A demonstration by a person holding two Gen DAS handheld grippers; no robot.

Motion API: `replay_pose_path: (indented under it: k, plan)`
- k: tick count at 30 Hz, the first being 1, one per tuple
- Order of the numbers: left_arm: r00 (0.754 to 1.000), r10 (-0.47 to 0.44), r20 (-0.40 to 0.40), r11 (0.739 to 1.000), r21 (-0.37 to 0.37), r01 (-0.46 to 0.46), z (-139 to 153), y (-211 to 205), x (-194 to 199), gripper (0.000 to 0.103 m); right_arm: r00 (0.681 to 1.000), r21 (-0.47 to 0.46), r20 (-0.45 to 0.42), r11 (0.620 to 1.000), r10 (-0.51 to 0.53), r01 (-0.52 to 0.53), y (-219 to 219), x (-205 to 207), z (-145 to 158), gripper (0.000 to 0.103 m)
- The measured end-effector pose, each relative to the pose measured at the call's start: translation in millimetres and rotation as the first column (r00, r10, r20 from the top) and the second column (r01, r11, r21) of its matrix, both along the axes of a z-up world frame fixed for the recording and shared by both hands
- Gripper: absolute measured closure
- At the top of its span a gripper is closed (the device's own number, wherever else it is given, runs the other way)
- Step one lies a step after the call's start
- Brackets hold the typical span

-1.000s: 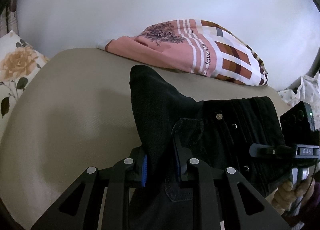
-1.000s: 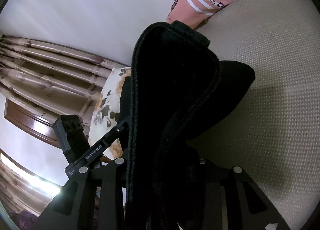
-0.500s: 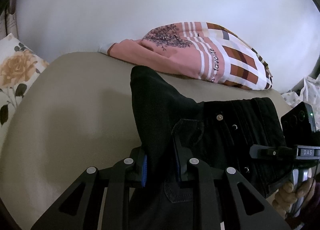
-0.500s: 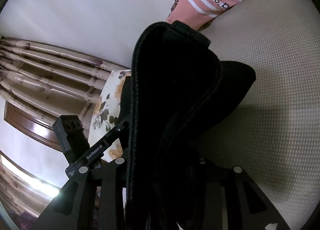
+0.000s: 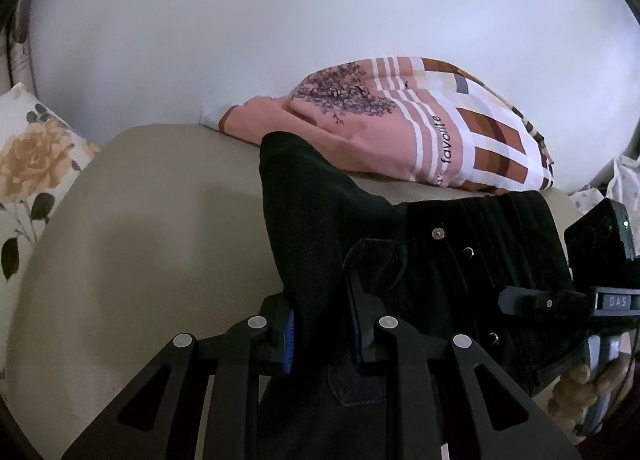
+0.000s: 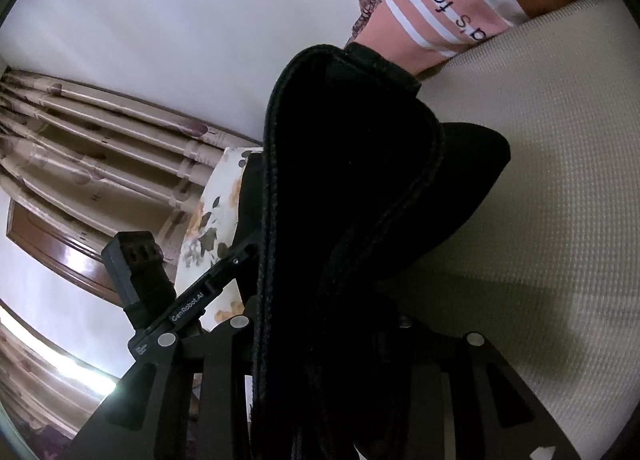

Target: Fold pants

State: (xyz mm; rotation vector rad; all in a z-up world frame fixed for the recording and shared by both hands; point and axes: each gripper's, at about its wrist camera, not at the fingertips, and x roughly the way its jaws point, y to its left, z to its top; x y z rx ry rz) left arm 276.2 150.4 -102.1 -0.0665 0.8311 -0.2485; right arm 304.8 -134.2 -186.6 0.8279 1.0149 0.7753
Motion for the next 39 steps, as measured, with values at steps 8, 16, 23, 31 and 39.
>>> replay_pose_path:
  k: [8,16,23,31,39]
  plan:
    - [1.000,0.003,0.004,1.000,0.000,-0.003,-4.7,3.5,13.2,0.082,1.000,0.002,0.001,1.000,-0.006,0.006,-2.2,6.3,-4.9,0.071]
    - [1.000,0.005,0.011,1.000,0.002,-0.005,-8.3,7.3,25.3,0.082,1.000,0.008,0.000,1.000,-0.006,0.006,1.2,14.1,-2.7,0.071]
    - [1.000,0.004,0.015,1.000,0.004,-0.004,-10.0,10.0,32.8,0.082,1.000,0.003,0.010,1.000,-0.003,0.003,0.4,18.4,0.2,0.072]
    - [1.000,0.003,0.017,1.000,0.009,-0.003,-11.5,10.9,39.6,0.082,1.000,0.002,0.016,1.000,-0.004,0.004,-1.5,21.9,3.0,0.072]
    - [1.000,0.011,0.013,1.000,0.008,-0.011,-16.2,15.0,49.0,0.082,1.000,0.001,0.018,1.000,-0.003,0.003,-3.8,26.6,4.7,0.072]
